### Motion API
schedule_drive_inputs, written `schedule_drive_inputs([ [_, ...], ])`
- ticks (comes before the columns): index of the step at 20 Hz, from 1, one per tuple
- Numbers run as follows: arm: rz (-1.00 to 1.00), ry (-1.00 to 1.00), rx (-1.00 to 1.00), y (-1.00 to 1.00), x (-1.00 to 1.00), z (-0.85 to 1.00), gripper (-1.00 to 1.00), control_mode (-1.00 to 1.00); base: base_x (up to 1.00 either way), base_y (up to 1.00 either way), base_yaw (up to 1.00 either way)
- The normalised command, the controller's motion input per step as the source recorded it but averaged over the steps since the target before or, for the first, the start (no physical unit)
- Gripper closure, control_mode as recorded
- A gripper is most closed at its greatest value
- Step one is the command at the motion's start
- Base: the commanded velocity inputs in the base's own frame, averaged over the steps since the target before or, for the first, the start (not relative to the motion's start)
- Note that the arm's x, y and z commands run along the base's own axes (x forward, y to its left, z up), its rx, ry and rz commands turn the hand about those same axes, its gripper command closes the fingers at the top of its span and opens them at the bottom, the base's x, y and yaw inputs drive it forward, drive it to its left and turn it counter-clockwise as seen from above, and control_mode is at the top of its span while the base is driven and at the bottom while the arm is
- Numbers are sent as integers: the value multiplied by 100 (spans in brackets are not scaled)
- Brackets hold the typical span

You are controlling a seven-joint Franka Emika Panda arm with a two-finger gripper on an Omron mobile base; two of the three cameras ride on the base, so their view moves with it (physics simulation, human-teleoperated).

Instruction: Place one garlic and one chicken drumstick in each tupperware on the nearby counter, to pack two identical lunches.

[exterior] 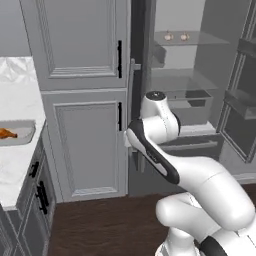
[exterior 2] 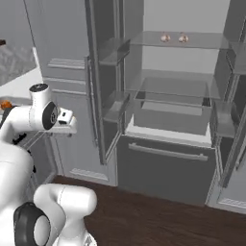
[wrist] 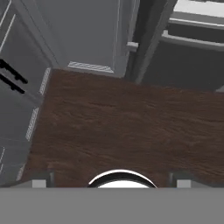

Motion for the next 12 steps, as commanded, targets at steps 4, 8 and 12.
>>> schedule_drive_inputs([
  [4, 0, 0, 0, 0, 0, 0, -100, 100, 42, -90, -70],
  [8, 0, 0, 0, 0, 0, 0, -100, 100, 100, -65, -1],
  [12, 0, 0, 0, 0, 0, 0, -100, 100, 100, -56, 19],
])
